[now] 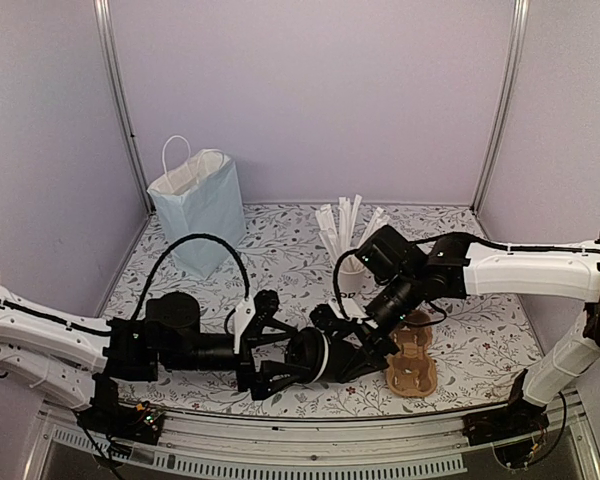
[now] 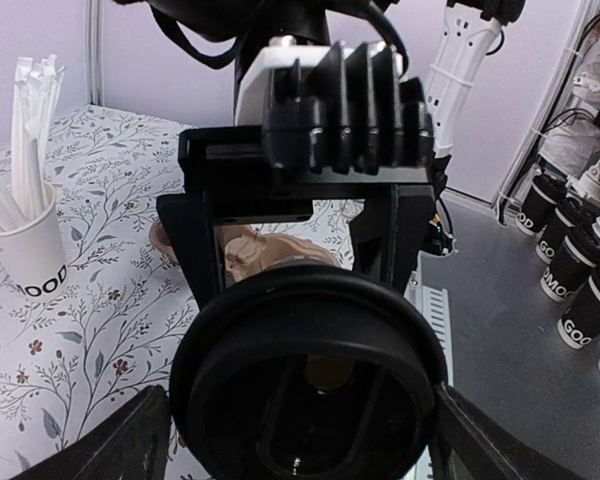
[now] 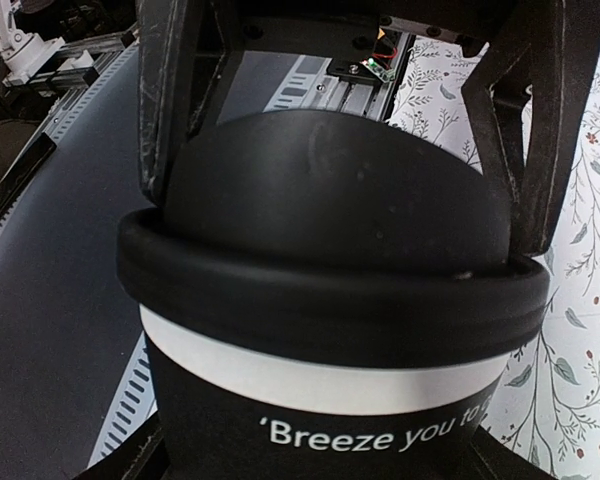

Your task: Pack the takeout coffee

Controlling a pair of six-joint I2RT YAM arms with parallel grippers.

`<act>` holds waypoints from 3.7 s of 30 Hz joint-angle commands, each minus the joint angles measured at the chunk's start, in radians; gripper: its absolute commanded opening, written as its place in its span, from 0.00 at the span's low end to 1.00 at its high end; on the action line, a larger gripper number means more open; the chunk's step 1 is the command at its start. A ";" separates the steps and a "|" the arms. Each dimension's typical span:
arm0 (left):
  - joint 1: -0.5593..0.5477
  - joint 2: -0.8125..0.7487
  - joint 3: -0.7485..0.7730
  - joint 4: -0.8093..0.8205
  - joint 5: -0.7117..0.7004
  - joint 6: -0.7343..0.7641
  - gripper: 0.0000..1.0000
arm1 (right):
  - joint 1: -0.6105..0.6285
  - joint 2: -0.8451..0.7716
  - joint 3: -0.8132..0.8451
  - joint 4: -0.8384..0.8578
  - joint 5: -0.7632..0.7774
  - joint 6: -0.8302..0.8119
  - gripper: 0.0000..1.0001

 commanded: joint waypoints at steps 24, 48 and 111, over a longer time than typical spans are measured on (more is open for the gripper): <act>0.245 -0.053 0.324 -0.825 -0.115 -0.053 0.69 | -0.155 -0.154 -0.053 -0.049 0.028 0.001 0.99; 0.653 0.766 1.272 -1.348 -0.122 0.138 0.66 | -0.206 -0.334 -0.277 0.101 0.180 -0.014 0.99; 0.809 0.395 1.216 -1.299 -0.302 0.185 0.92 | -0.233 -0.329 -0.356 0.185 0.281 -0.014 0.99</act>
